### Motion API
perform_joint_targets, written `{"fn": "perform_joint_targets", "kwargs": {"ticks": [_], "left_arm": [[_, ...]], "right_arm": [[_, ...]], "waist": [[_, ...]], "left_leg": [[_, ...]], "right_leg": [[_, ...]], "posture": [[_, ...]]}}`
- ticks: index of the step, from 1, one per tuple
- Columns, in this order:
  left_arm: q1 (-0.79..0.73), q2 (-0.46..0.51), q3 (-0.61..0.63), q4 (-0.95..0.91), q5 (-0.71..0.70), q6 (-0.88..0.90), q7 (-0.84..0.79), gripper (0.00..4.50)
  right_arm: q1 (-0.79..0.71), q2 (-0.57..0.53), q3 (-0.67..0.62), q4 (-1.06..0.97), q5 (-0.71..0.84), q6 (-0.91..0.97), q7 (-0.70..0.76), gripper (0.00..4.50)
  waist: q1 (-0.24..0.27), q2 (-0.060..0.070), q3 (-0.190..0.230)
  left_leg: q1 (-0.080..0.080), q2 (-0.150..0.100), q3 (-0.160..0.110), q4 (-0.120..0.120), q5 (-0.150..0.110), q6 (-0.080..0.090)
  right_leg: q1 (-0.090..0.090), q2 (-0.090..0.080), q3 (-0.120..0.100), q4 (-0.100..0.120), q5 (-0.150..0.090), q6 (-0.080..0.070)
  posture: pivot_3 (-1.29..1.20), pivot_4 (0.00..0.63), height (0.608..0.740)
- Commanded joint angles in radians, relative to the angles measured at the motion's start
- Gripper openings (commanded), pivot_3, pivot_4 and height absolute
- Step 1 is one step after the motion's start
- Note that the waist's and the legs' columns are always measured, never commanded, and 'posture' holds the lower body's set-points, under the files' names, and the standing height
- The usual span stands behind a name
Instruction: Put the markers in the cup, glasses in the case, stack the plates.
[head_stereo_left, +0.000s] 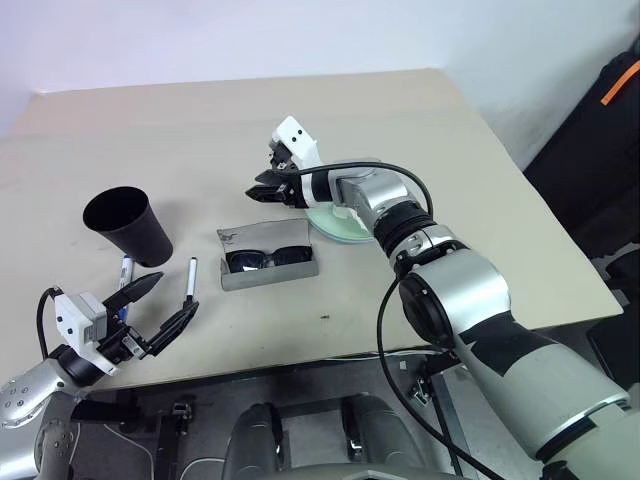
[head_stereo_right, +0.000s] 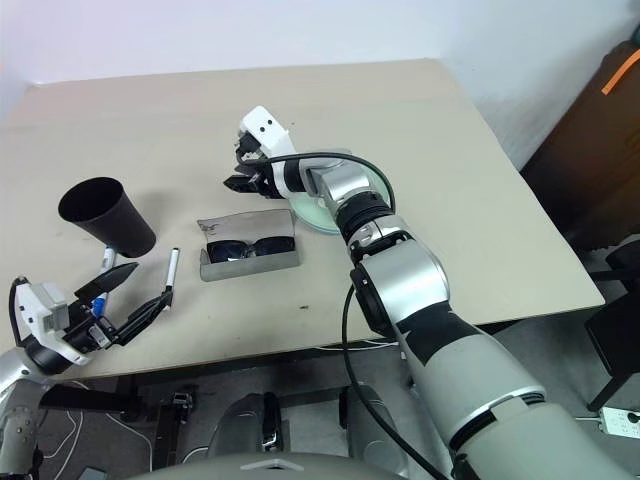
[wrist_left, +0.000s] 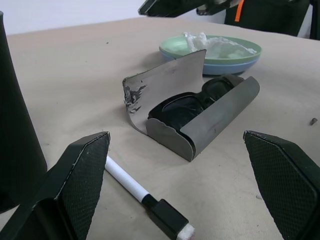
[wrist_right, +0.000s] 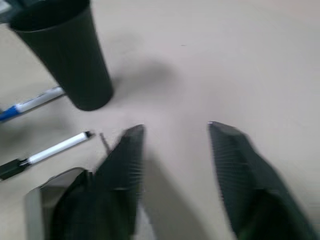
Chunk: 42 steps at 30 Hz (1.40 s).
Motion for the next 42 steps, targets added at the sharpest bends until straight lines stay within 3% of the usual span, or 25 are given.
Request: {"fn": "perform_joint_targets", "kwargs": {"ticks": [1,2,8,21,27,36,42], "left_arm": [[0.007,-0.001,0.017,-0.013,0.005,-0.024,0.002,4.50],[0.009,-0.002,0.017,-0.015,0.006,-0.026,0.004,4.50],[0.022,0.001,0.024,-0.032,0.002,-0.022,0.012,4.50],[0.061,0.005,0.049,-0.046,0.002,-0.034,0.020,4.50],[0.088,0.010,0.086,-0.050,-0.020,-0.035,0.017,4.50],[0.126,-0.006,0.165,-0.066,-0.095,0.005,0.034,4.50],[0.146,-0.030,0.210,-0.107,-0.121,0.077,0.165,4.50]], "right_arm": [[-0.006,0.008,0.018,0.020,-0.056,-0.063,-0.111,0.54],[0.000,0.009,0.032,0.030,-0.079,-0.075,-0.138,0.17],[0.027,0.000,0.095,0.059,-0.176,-0.132,-0.180,0.17],[0.115,-0.054,0.201,-0.104,-0.222,-0.207,0.268,0.17],[0.240,-0.096,0.259,-0.326,-0.232,-0.218,0.310,0.17],[0.399,-0.122,0.231,-0.615,-0.114,-0.052,0.364,0.17],[0.541,-0.096,0.056,-0.866,0.170,-0.027,0.354,0.17]], "waist": [[0.000,0.000,0.000],[0.000,0.000,0.000],[0.000,0.000,0.000],[0.000,0.000,0.000],[0.000,0.000,0.000],[0.001,0.000,0.000],[0.002,0.000,0.000]], "left_leg": [[0.000,0.000,0.000,0.000,0.000,0.000],[0.000,0.000,0.000,0.000,0.000,0.000],[0.000,0.000,0.000,0.000,0.000,0.000],[0.000,0.000,0.000,0.000,0.000,0.000],[0.001,0.000,0.000,0.000,0.000,0.000],[0.001,0.000,-0.001,0.001,0.000,-0.001],[0.001,0.000,-0.001,0.001,0.000,-0.001]], "right_leg": [[0.000,0.000,0.000,0.000,0.000,0.000],[0.000,0.000,0.000,0.000,0.000,0.000],[0.000,0.000,0.000,0.000,0.000,0.000],[0.000,0.001,0.000,0.000,0.000,0.000],[0.000,0.001,0.000,0.001,0.000,0.001],[0.001,0.001,0.000,0.002,0.000,0.000],[0.001,0.001,0.000,0.002,0.000,0.001]], "posture": [[0.00,0.150,0.726],[0.00,0.150,0.726],[0.00,0.150,0.726],[0.00,0.150,0.726],[0.00,0.150,0.726],[0.00,0.150,0.726],[0.00,0.150,0.726]]}}
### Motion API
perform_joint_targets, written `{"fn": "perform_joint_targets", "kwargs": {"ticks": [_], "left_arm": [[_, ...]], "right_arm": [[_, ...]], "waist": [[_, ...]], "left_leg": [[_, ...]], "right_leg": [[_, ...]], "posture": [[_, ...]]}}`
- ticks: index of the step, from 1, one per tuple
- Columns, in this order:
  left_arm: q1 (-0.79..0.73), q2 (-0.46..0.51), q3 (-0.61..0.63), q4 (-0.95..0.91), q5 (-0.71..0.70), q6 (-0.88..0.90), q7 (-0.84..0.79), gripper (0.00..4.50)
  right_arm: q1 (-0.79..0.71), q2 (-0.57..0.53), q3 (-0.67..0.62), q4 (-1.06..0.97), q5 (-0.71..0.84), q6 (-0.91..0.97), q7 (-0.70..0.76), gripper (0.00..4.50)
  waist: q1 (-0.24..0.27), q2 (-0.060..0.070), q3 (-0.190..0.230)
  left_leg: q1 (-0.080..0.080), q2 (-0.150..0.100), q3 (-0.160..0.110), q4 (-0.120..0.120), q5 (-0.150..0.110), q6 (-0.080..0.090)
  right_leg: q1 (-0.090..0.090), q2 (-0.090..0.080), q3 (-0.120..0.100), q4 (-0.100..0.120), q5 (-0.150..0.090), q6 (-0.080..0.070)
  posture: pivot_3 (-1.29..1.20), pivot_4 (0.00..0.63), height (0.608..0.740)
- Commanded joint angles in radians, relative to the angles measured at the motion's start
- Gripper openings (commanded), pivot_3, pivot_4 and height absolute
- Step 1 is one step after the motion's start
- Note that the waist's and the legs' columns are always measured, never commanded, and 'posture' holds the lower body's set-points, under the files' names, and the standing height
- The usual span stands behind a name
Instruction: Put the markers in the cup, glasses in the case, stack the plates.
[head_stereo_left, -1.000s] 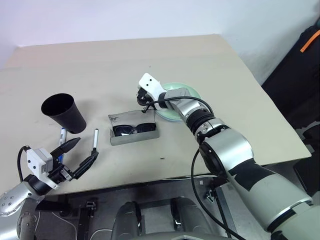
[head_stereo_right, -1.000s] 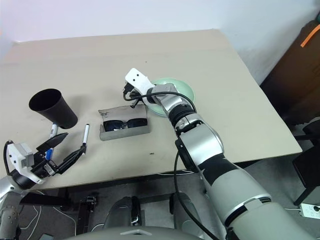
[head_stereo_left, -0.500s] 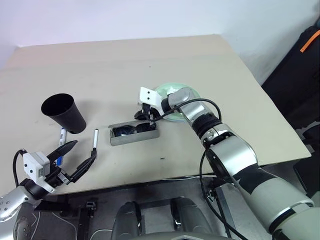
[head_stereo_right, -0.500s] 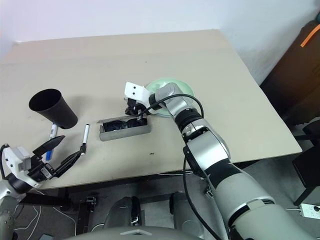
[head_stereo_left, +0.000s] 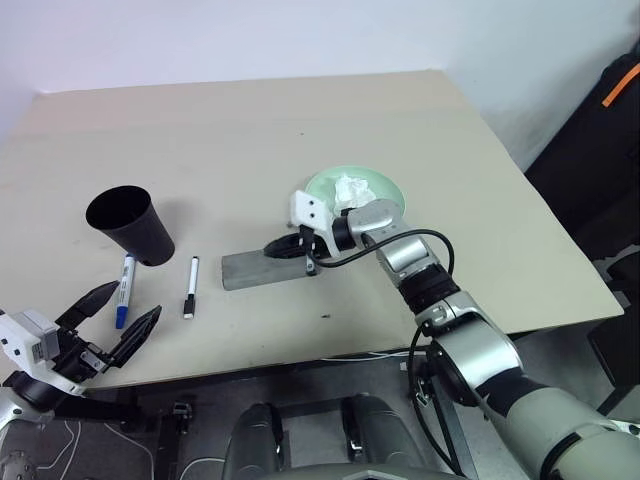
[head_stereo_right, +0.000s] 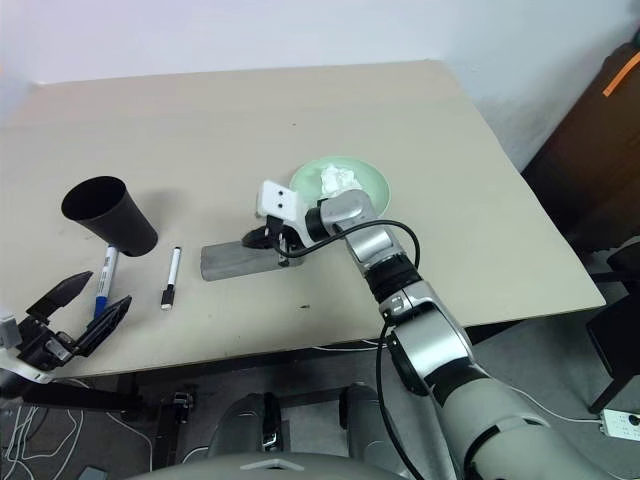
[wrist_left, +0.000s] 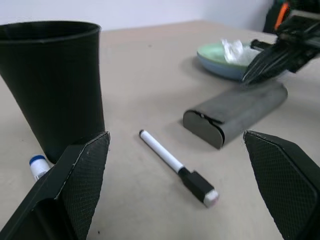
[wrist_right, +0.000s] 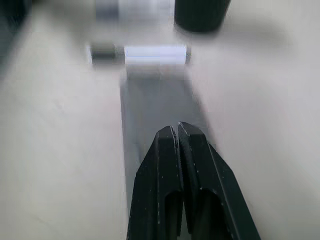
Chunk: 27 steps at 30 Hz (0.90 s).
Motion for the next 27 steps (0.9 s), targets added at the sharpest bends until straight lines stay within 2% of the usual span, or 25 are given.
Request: {"fn": "perform_joint_targets", "kwargs": {"ticks": [1,5,10,14,20,27], "left_arm": [[0.007,-0.027,0.059,-0.060,-0.040,0.039,0.097,4.50],[-0.011,-0.045,0.060,-0.071,0.011,0.076,0.222,4.50],[-0.093,-0.025,0.041,-0.048,0.075,0.139,0.360,4.50],[-0.175,-0.018,0.003,-0.088,0.118,0.242,0.489,4.50],[-0.253,0.014,-0.024,-0.189,0.124,0.634,0.768,4.50],[-0.364,0.018,0.012,-0.269,0.039,1.009,0.940,4.50]], "right_arm": [[0.078,-0.006,-0.082,-0.184,0.161,0.041,0.006,0.17],[0.200,-0.003,-0.093,-0.313,0.244,0.123,-0.040,0.17],[0.272,-0.002,-0.015,-0.345,0.189,0.087,-0.102,0.17],[0.272,-0.007,-0.004,-0.360,0.204,0.116,-0.139,0.17],[0.248,-0.037,-0.006,-0.338,0.195,0.148,-0.184,0.17],[0.238,-0.051,0.007,-0.314,0.184,0.153,-0.220,0.17]], "waist": [[0.000,-0.001,-0.001],[0.002,-0.002,-0.002],[0.000,-0.002,-0.002],[0.000,-0.002,-0.001],[0.000,-0.003,-0.002],[0.000,-0.003,-0.002]], "left_leg": [[0.000,0.000,0.000,0.000,0.000,0.000],[0.002,0.000,-0.001,0.000,0.000,0.000],[0.004,0.000,-0.002,0.001,0.000,0.000],[0.014,-0.001,-0.002,0.000,0.000,0.000],[0.016,-0.001,-0.002,0.000,0.000,-0.001],[0.016,-0.001,-0.003,-0.001,0.000,-0.001]], "right_leg": [[0.000,0.000,0.000,0.000,0.000,0.000],[0.003,0.000,-0.001,0.000,0.000,0.000],[0.004,0.000,-0.001,0.001,0.000,-0.004],[0.014,0.001,-0.001,0.000,0.000,-0.004],[0.017,0.000,0.000,-0.002,0.000,-0.004],[0.017,0.001,0.000,-0.002,0.001,-0.001]], "posture": [[0.00,0.150,0.726],[0.00,0.150,0.726],[0.00,0.150,0.726],[0.00,0.150,0.726],[0.00,0.150,0.726],[0.00,0.150,0.726]]}}
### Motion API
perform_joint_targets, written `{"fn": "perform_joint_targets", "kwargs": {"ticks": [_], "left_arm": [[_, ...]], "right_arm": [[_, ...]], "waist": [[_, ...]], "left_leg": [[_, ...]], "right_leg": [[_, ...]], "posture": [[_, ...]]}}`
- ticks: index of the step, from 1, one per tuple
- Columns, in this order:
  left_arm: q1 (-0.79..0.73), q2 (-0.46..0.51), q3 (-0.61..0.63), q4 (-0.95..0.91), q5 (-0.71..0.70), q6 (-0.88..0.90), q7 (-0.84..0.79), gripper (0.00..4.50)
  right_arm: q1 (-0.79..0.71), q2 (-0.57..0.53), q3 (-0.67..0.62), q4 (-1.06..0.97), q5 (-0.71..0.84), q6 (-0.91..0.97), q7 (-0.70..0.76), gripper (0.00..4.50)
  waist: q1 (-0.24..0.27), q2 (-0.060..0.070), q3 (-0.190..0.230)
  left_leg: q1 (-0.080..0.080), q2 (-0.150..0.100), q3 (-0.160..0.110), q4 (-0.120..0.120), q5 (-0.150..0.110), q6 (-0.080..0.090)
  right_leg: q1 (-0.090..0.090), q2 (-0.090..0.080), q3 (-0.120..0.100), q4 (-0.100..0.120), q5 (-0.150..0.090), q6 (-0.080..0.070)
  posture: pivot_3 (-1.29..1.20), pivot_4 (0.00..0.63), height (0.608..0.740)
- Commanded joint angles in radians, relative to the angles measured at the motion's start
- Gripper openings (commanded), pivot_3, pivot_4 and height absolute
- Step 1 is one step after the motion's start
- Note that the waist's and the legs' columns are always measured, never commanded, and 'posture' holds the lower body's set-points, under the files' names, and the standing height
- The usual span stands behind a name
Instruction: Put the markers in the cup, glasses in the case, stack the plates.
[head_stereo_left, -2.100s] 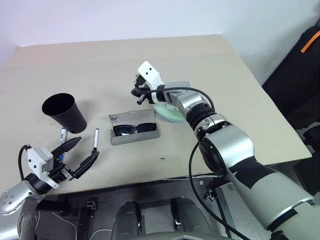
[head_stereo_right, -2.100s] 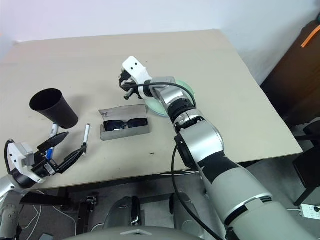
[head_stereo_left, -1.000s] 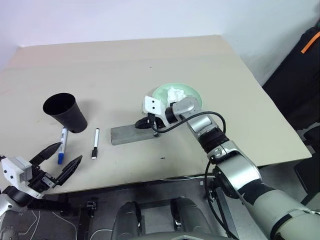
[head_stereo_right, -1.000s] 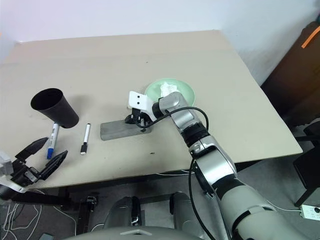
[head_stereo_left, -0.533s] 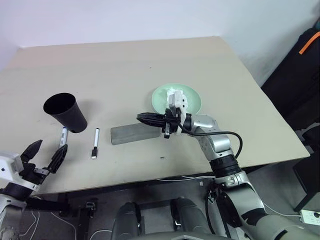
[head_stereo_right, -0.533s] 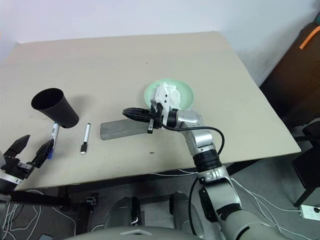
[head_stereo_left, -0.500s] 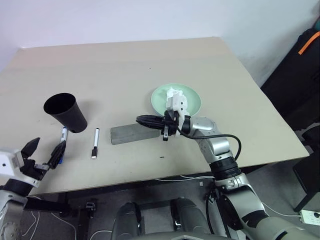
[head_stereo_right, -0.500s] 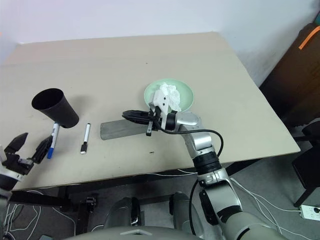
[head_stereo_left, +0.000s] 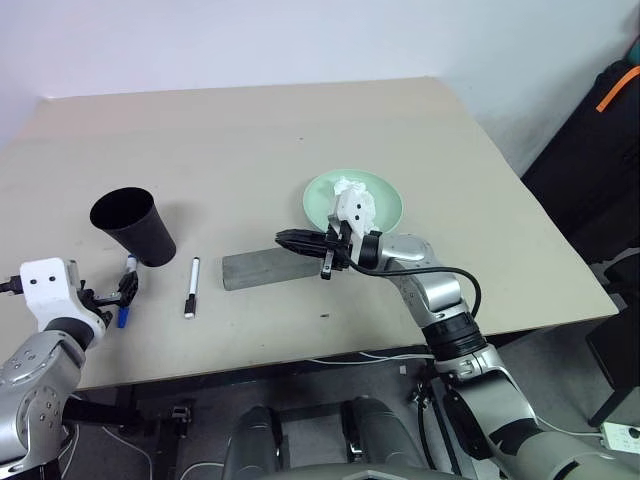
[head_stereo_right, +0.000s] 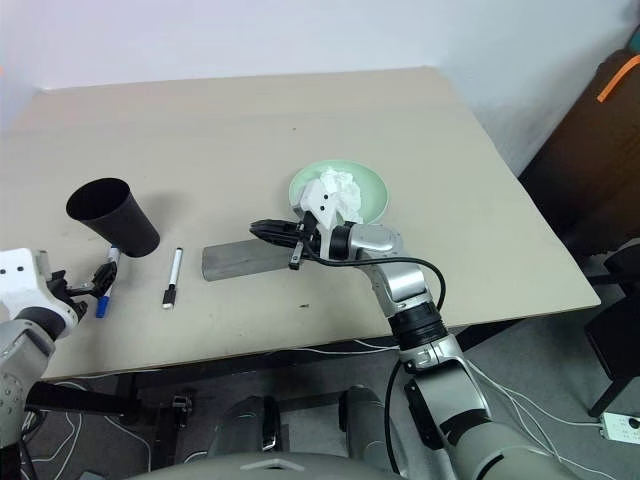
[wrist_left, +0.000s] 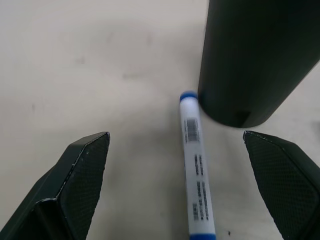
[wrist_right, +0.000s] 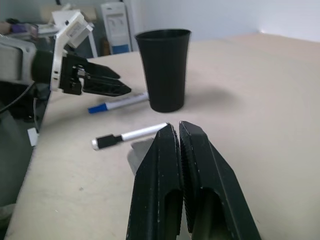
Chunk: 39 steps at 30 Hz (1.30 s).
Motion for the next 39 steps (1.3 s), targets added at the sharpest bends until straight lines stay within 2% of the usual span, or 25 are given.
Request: {"fn": "perform_joint_targets", "kwargs": {"ticks": [1,5,11,14,20,22,25,33,39], "left_arm": [[-0.047,0.016,0.040,-0.075,-0.034,0.156,0.065,4.50],[-0.094,0.025,0.052,-0.100,-0.028,0.320,0.118,4.50],[-0.106,0.045,0.062,-0.083,0.001,0.418,0.098,4.50],[-0.128,0.033,0.078,-0.077,0.011,0.438,0.095,3.97],[-0.146,0.041,0.061,-0.065,0.034,0.466,0.064,1.99],[-0.150,0.038,0.060,-0.060,0.046,0.469,0.056,1.20],[-0.147,0.041,0.058,-0.048,0.062,0.466,0.043,0.30],[-0.134,0.050,0.035,-0.006,0.194,0.321,0.053,0.28],[-0.153,0.071,0.035,0.037,0.271,0.128,0.014,0.28]], "right_arm": [[-0.026,0.004,0.005,-0.002,0.000,-0.010,-0.019,0.17],[-0.036,0.010,0.008,0.027,-0.009,-0.025,-0.037,0.17],[-0.039,0.015,0.010,0.048,-0.013,-0.033,-0.049,0.17],[-0.045,0.013,0.010,0.064,-0.020,-0.035,-0.056,0.12],[-0.045,0.018,0.017,0.082,-0.031,-0.043,-0.076,0.12],[-0.038,0.015,0.023,0.080,-0.040,-0.048,-0.079,0.12],[-0.034,0.009,0.024,0.077,-0.043,-0.044,-0.081,0.12],[0.021,-0.012,0.008,-0.011,0.010,-0.043,-0.041,0.12],[0.069,-0.010,0.006,-0.062,0.051,-0.074,-0.010,0.12]], "waist": [[-0.001,0.000,0.000],[0.000,0.000,0.000],[-0.001,0.000,0.000],[-0.001,0.000,0.000],[-0.001,0.000,0.000],[-0.001,0.000,0.000],[-0.001,0.000,0.000],[0.000,0.000,0.000],[0.000,0.000,0.000]], "left_leg": [[0.000,0.000,0.000,0.000,0.000,0.000],[0.000,0.000,0.000,0.000,0.000,0.000],[0.000,-0.001,-0.001,0.000,0.000,0.000],[0.000,-0.001,-0.001,-0.001,0.000,0.000],[0.000,-0.001,-0.001,-0.001,0.000,-0.001],[0.000,-0.001,-0.001,-0.001,0.000,-0.001],[0.000,-0.001,-0.001,-0.002,0.000,-0.001],[0.000,-0.001,-0.001,-0.003,0.000,-0.001],[-0.001,-0.001,-0.002,-0.003,-0.001,-0.002]], "right_leg": [[0.000,0.000,0.000,0.000,0.000,0.000],[0.000,0.000,0.000,0.000,0.000,0.000],[0.000,0.000,0.000,-0.001,0.000,0.000],[0.000,0.000,0.000,-0.002,0.000,-0.001],[0.000,-0.001,0.001,-0.002,-0.001,-0.002],[0.000,-0.001,0.001,-0.002,-0.001,-0.002],[0.000,-0.001,0.001,-0.002,-0.001,-0.002],[0.000,-0.002,0.001,-0.003,-0.001,-0.003],[-0.001,-0.003,0.001,-0.004,-0.001,-0.003]], "posture": [[0.00,0.150,0.726],[0.00,0.150,0.726],[0.00,0.150,0.726],[0.00,0.150,0.726],[0.00,0.150,0.726],[0.00,0.150,0.726],[0.00,0.150,0.726],[0.00,0.150,0.726],[0.00,0.150,0.726]]}}
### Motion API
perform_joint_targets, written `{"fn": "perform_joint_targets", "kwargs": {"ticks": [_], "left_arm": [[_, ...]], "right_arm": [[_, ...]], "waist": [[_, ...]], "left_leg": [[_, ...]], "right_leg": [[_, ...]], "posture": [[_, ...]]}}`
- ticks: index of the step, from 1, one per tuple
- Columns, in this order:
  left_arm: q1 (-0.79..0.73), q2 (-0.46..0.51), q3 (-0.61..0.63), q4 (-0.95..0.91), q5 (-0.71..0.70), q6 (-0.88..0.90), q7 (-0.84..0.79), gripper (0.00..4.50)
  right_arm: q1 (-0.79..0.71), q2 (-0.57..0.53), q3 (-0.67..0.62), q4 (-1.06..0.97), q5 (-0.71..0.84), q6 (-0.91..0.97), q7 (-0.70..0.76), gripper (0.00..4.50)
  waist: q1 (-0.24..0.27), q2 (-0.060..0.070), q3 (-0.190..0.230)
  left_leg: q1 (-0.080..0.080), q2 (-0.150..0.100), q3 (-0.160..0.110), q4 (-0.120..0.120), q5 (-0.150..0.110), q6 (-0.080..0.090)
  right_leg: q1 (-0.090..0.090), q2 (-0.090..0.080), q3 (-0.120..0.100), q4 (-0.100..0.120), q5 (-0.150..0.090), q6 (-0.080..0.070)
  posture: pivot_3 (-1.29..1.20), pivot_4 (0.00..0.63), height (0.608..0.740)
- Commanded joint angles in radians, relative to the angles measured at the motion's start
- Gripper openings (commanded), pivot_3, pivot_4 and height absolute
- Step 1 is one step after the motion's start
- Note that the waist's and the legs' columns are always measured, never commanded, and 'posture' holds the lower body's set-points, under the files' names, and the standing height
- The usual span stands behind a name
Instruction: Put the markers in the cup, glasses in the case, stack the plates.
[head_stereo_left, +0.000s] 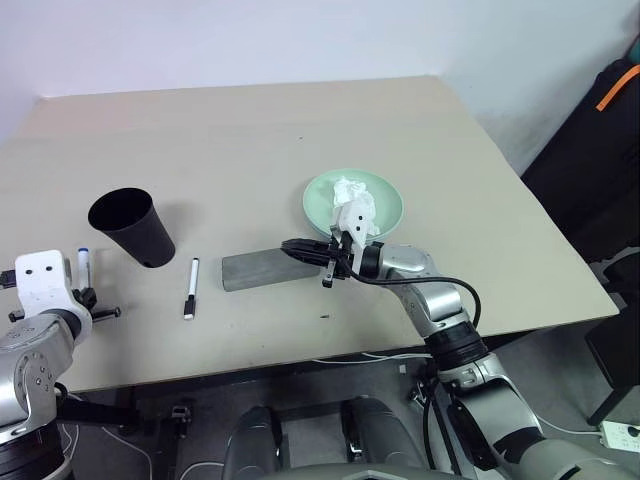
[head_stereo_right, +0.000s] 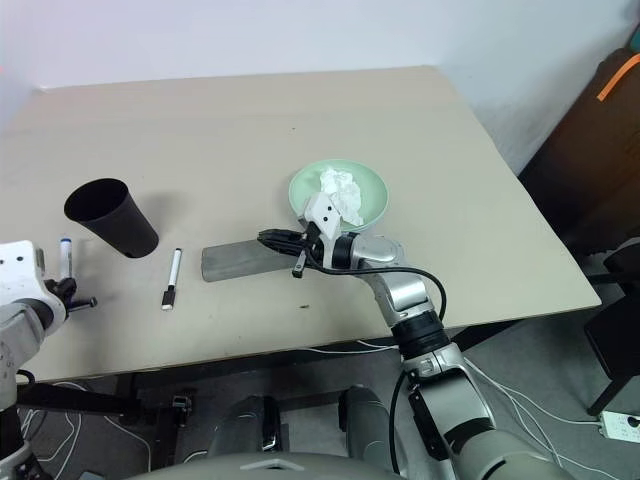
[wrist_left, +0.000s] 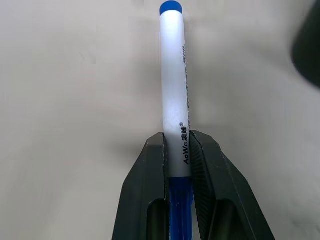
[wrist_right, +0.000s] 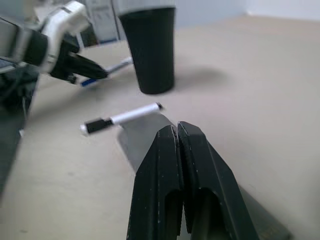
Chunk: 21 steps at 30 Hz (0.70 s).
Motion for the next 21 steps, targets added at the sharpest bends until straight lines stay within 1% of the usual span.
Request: {"fn": "perform_joint_targets", "kwargs": {"ticks": [1,5,8,12,15,18,21], "left_arm": [[-0.028,0.034,0.011,0.006,0.052,-0.156,-0.031,0.28],[-0.094,0.015,0.029,0.025,0.079,-0.218,0.004,0.28],[-0.121,0.021,0.024,0.050,0.105,-0.335,-0.013,0.28],[-0.166,0.035,0.033,0.071,0.153,-0.520,-0.010,0.28],[-0.216,0.026,0.048,0.087,0.153,-0.683,-0.030,0.28],[-0.263,0.004,0.026,0.100,0.107,-0.884,-0.125,0.28],[-0.279,-0.031,-0.006,0.112,0.056,-0.996,-0.209,0.28]], "right_arm": [[0.019,0.011,-0.016,-0.050,0.026,-0.056,0.004,0.12],[0.047,0.046,-0.036,-0.053,0.044,-0.071,-0.050,0.12],[0.087,0.072,-0.057,-0.095,0.086,-0.039,-0.082,0.12],[0.143,0.040,-0.023,-0.166,0.102,-0.010,-0.044,0.12],[0.145,0.033,-0.029,-0.185,0.120,0.016,-0.050,0.69],[0.131,0.035,-0.025,-0.172,0.096,0.001,-0.075,1.76],[0.120,0.040,-0.023,-0.157,0.090,-0.008,-0.082,2.79]], "waist": [[0.000,0.000,0.000],[0.005,0.000,0.000],[0.005,0.000,0.000],[0.014,-0.001,0.000],[0.020,-0.001,0.000],[0.025,-0.001,0.000],[0.026,-0.001,0.000]], "left_leg": [[0.000,0.000,0.000,0.000,0.000,-0.001],[0.000,0.000,0.001,0.000,-0.001,-0.001],[0.000,0.000,0.001,0.000,-0.001,-0.001],[-0.001,0.000,0.002,-0.001,0.000,-0.001],[-0.001,0.000,0.002,-0.001,0.000,0.000],[0.000,0.000,0.002,-0.001,0.000,-0.001],[0.000,0.000,0.003,-0.001,0.000,0.000]], "right_leg": [[0.000,0.000,0.000,0.000,0.000,0.000],[0.000,0.000,-0.001,0.000,0.000,0.000],[0.000,0.000,0.000,0.000,0.000,0.000],[0.000,0.001,0.000,-0.001,0.000,0.000],[0.000,0.001,0.000,-0.001,0.000,0.000],[0.000,0.001,-0.001,-0.001,0.000,0.000],[0.001,0.001,0.000,-0.001,0.000,0.000]], "posture": [[0.00,0.150,0.726],[0.00,0.150,0.726],[0.00,0.150,0.726],[0.00,0.150,0.726],[0.00,0.150,0.726],[0.00,0.150,0.726],[0.00,0.150,0.726]]}}
